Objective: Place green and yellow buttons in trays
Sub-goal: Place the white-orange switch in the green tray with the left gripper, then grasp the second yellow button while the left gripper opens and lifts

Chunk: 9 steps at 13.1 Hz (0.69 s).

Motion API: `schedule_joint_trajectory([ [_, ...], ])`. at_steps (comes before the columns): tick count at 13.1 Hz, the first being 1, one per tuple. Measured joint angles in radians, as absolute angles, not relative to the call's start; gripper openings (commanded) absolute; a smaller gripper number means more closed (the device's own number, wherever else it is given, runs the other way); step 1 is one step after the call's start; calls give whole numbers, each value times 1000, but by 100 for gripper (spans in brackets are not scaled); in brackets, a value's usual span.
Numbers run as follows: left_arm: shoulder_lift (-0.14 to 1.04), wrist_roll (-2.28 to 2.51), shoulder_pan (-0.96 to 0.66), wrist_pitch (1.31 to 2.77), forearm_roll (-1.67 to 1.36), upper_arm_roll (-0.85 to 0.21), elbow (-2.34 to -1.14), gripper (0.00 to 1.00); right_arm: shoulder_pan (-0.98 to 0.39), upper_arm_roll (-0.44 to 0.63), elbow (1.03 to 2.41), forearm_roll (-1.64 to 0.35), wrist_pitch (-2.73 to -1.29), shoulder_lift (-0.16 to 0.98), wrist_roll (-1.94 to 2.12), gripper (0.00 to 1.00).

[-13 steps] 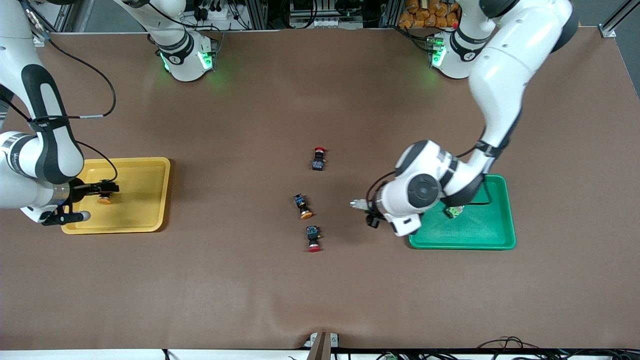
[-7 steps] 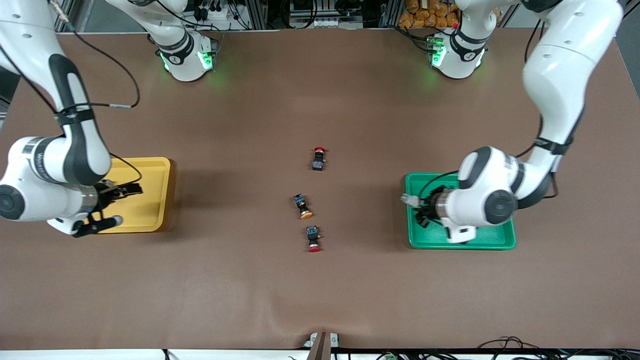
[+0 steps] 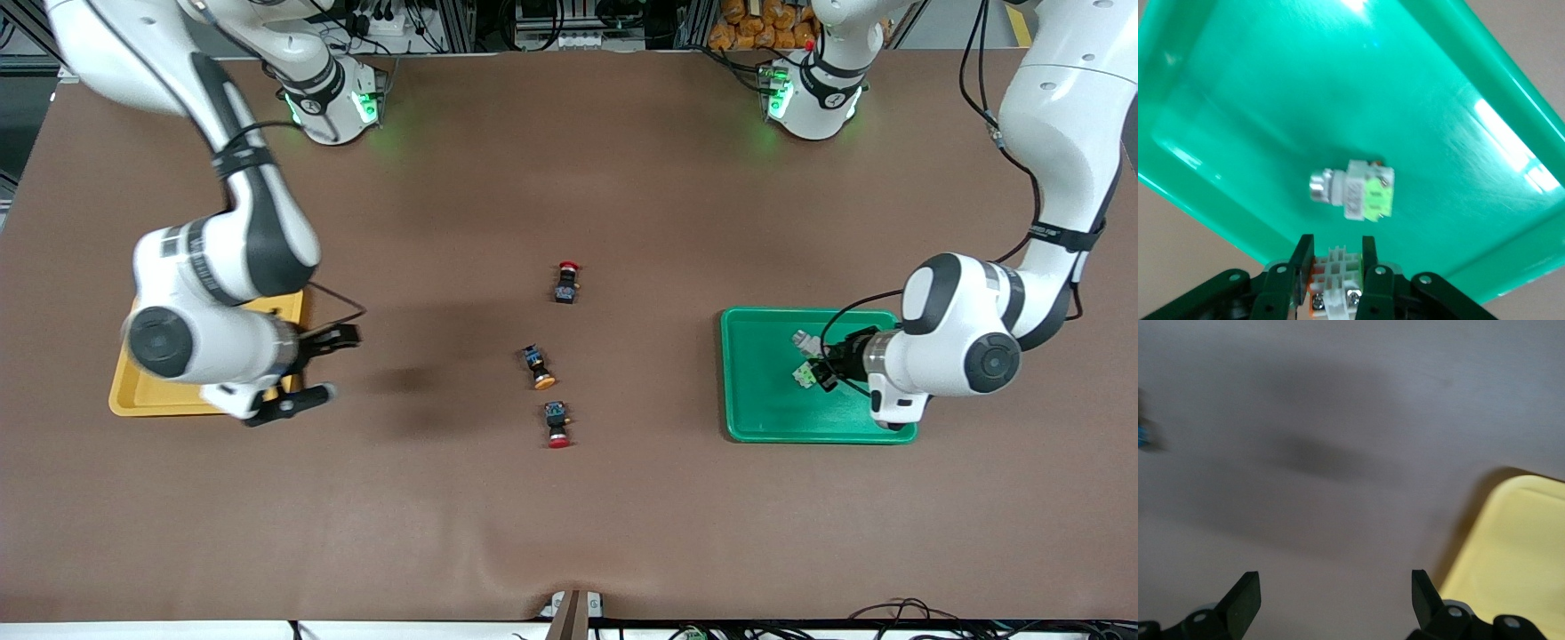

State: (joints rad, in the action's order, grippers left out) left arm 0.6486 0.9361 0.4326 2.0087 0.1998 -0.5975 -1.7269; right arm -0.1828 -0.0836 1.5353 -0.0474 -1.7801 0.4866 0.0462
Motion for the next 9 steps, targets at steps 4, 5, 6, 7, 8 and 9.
schedule_joint_trajectory([
  [4,649,847,499,2009,201,-596,-1727,5,-314,-82,1527,-71,-1938,529,-37,100],
  [5,649,846,499,2009,201,-596,-1728,19,-336,-82,1527,-82,-1989,553,-38,100],
  [6,649,846,497,2009,201,-597,-1729,24,-356,-82,1527,-96,-2039,581,-45,100],
  [7,649,846,494,2010,201,-599,-1730,28,-376,-82,1525,-104,-2087,609,-63,100],
  [8,649,846,493,2010,201,-600,-1730,37,-395,-82,1519,-105,-2122,635,-84,100],
  [9,649,846,493,2010,201,-603,-1730,46,-420,-82,1509,-107,-2153,660,-118,100],
])
